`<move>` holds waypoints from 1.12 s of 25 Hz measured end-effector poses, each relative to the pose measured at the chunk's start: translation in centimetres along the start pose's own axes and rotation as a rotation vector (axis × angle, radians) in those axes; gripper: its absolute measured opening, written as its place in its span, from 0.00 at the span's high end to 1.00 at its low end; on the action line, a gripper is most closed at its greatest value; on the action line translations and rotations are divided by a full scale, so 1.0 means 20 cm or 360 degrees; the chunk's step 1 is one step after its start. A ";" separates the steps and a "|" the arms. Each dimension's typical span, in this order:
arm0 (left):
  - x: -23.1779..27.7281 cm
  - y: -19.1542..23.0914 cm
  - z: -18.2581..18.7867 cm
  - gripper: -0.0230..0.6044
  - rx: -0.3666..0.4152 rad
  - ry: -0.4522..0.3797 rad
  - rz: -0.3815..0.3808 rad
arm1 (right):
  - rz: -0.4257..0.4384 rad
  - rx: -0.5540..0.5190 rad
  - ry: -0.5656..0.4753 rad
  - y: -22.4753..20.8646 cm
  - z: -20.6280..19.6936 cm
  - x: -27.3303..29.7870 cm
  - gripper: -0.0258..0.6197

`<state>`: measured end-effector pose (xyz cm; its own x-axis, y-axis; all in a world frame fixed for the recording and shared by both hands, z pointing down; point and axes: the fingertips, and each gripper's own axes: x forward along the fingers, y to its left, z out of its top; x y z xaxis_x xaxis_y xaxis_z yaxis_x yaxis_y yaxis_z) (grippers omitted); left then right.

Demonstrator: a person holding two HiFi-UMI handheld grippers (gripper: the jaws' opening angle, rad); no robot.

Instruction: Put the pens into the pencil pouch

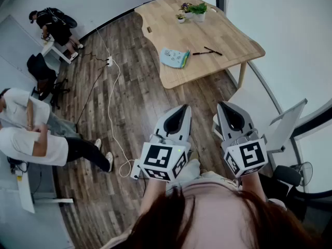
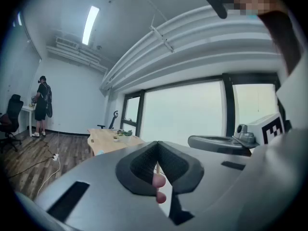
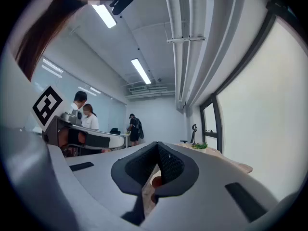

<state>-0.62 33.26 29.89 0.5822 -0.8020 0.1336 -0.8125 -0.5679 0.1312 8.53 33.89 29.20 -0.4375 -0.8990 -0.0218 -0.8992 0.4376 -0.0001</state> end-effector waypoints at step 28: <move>0.38 0.59 0.05 0.96 -0.0047 0.0045 -0.0117 | -0.0099 0.0027 0.0043 -0.04 -0.04 0.72 0.96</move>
<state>-5.83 20.25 31.54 0.6411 -0.7527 0.1500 -0.7666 -0.6190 0.1707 3.05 20.62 29.77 -0.3810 -0.9246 0.0057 -0.9245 0.3808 -0.0177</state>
